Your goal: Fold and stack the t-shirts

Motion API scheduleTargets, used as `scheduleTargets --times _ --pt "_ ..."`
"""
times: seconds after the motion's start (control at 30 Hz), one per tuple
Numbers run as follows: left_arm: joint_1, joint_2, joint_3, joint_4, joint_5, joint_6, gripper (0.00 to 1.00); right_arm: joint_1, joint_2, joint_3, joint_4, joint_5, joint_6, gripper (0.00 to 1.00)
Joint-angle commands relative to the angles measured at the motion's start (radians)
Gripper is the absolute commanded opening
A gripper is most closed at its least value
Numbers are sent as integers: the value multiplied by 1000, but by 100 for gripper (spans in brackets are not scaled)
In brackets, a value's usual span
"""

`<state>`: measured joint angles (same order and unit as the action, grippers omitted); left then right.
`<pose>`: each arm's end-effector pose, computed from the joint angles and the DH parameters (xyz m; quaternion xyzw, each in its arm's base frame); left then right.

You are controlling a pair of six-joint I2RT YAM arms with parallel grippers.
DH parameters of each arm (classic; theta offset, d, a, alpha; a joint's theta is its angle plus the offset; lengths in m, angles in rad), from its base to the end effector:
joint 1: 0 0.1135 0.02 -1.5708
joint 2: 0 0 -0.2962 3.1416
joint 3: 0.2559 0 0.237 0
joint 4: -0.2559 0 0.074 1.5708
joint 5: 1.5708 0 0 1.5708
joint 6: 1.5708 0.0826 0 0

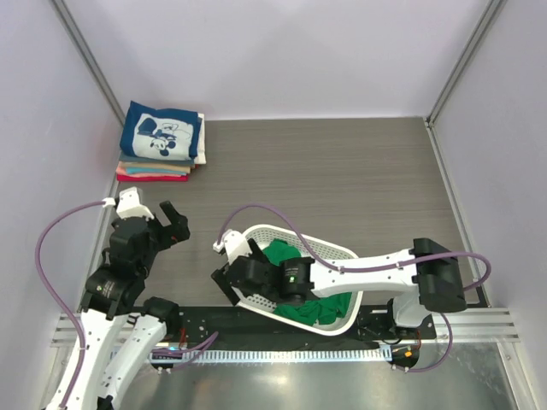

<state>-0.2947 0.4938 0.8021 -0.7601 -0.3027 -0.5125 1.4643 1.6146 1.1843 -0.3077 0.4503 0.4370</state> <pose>0.0999 -0.0046 0.3139 -0.1706 0.8242 -0.0885 0.5327 0.0757 0.3702 0.2685 -0.3594 0.8208 0.2022 0.3953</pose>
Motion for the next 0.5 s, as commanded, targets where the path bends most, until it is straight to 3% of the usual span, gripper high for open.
scheduleTargets --times 0.0,0.27,0.47 --pt "-4 -20 32 18 2 11 100 4 -90 -31 33 120 28 86" --pt "17 -8 14 30 76 40 100 -45 -326 -182 -54 197 199 88" --pt "28 -1 11 24 83 48 100 -159 -393 -250 -206 108 367 91"
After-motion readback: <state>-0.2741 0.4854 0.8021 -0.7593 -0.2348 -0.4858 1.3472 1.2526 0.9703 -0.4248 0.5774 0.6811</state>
